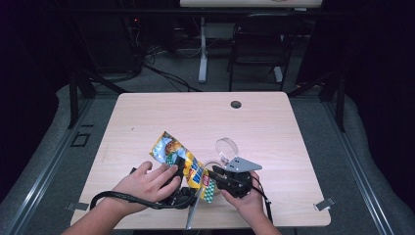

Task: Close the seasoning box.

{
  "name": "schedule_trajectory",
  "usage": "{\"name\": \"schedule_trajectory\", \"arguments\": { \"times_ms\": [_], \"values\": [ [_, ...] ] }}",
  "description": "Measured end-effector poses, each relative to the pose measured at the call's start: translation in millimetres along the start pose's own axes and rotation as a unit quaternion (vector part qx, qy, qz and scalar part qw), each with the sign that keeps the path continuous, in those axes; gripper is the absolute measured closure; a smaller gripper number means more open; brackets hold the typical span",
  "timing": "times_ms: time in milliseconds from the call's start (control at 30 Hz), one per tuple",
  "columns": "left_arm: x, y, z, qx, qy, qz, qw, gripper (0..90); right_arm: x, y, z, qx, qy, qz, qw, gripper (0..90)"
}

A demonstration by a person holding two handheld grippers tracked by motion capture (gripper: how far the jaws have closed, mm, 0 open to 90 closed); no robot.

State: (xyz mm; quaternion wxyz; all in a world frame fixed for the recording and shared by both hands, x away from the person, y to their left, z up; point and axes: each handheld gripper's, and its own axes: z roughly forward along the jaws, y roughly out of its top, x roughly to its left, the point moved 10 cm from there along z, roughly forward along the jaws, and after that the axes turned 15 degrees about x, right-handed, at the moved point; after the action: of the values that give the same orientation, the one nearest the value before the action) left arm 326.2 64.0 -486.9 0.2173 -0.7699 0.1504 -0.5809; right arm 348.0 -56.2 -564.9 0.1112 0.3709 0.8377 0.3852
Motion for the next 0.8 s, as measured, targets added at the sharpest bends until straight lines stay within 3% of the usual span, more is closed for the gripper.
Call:
{"name": "schedule_trajectory", "arguments": {
  "times_ms": [567, 633, 800],
  "values": [
    [3.1, 1.0, -1.8, 0.001, 0.004, 0.004, 1.0, 84.8, -0.3, 0.0, -0.8, 0.0, -0.001, 0.002, 1.0, 73.4],
    [0.2, 1.1, -1.7, 0.001, -0.007, -0.003, 1.0, 85.0, -0.4, -0.1, -0.8, 0.0, -0.002, 0.003, 1.0, 73.4],
    [4.0, 1.7, -3.6, 0.001, 0.005, 0.008, 1.0, 85.0, -0.2, -0.3, -1.2, 0.0, -0.001, 0.003, 1.0, 73.4]
  ]
}}
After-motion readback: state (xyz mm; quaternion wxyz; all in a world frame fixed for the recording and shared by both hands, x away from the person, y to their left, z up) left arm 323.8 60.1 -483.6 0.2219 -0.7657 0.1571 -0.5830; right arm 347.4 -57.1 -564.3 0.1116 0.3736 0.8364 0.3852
